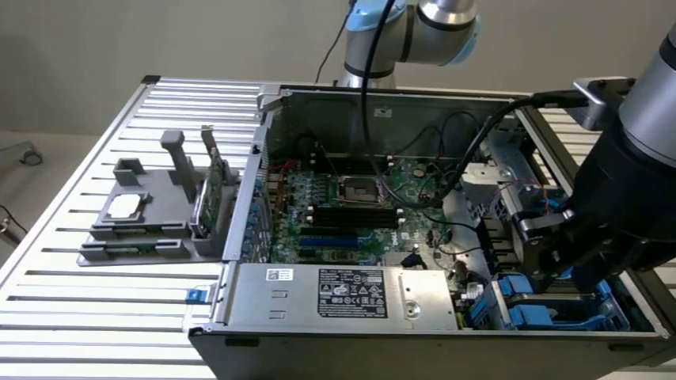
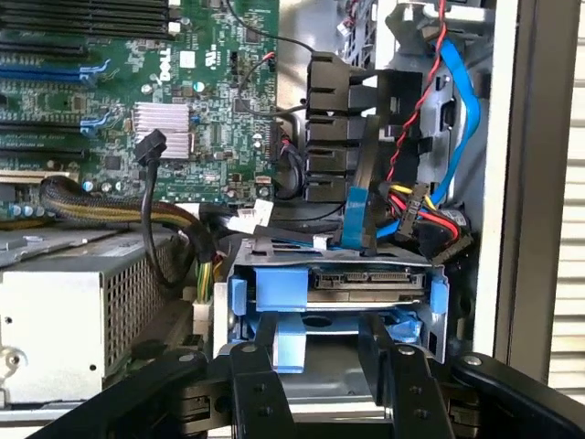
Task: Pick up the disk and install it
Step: 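Insert the first disk wire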
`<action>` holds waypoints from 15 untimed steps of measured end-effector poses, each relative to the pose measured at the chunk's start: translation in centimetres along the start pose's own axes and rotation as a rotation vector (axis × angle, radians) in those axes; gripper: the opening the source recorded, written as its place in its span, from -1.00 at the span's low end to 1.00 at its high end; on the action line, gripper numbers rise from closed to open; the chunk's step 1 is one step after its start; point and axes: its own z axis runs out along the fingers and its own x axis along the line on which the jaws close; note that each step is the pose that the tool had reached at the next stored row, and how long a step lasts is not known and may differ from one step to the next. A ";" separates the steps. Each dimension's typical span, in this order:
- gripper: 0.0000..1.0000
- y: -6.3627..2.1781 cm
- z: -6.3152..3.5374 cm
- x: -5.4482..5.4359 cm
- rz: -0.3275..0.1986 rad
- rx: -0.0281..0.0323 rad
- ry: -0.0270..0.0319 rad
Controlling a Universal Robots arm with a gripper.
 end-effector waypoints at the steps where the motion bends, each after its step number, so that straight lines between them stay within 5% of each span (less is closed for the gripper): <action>1: -0.04 0.00 0.04 0.0 0.016 0.0011 -0.0002; 8: -0.04 0.00 0.19 0.0 0.113 0.0074 -0.0010; 15: -0.04 0.41 0.20 -0.1 0.128 0.0087 -0.0012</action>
